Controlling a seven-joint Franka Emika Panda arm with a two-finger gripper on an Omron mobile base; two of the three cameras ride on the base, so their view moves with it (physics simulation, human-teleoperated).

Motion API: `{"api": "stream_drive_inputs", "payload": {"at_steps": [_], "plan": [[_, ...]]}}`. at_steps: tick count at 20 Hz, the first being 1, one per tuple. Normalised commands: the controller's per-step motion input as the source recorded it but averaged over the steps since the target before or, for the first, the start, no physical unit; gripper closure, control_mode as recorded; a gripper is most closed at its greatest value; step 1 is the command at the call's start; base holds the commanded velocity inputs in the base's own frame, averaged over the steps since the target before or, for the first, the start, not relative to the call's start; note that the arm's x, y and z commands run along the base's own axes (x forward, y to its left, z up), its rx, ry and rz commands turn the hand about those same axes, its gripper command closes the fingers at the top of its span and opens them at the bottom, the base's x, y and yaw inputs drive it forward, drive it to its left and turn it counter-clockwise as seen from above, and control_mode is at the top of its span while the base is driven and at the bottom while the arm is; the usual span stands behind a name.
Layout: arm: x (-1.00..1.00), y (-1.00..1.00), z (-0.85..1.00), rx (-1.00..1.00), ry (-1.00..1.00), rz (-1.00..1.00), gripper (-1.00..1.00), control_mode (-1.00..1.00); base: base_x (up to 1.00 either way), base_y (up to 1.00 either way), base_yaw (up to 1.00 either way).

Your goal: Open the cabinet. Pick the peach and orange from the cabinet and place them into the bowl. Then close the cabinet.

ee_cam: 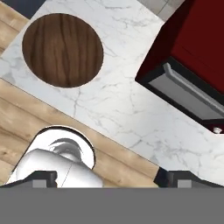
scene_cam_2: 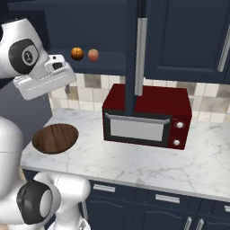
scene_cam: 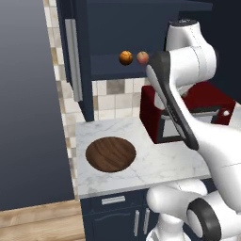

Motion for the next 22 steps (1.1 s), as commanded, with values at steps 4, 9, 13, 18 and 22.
{"api": "stream_drive_inputs", "payload": {"at_steps": [4,9,13,18,22], "plan": [[0.00,0.00,0.00,0.02,-0.36,0.00,-1.00,-1.00,0.00,0.00,0.00],[0.01,-0.06,0.01,0.10,-0.14,0.00,-1.00,-1.00,0.00,0.00,0.00],[0.00,-0.09,0.01,0.10,-0.01,0.00,-1.00,-1.00,0.00,0.00,0.00],[0.06,0.00,0.02,0.09,-0.19,-0.02,-1.00,-1.00,0.00,0.00,0.00],[0.01,-0.02,0.17,0.11,-0.11,-0.05,-1.00,-1.00,0.00,0.00,0.00]]}}
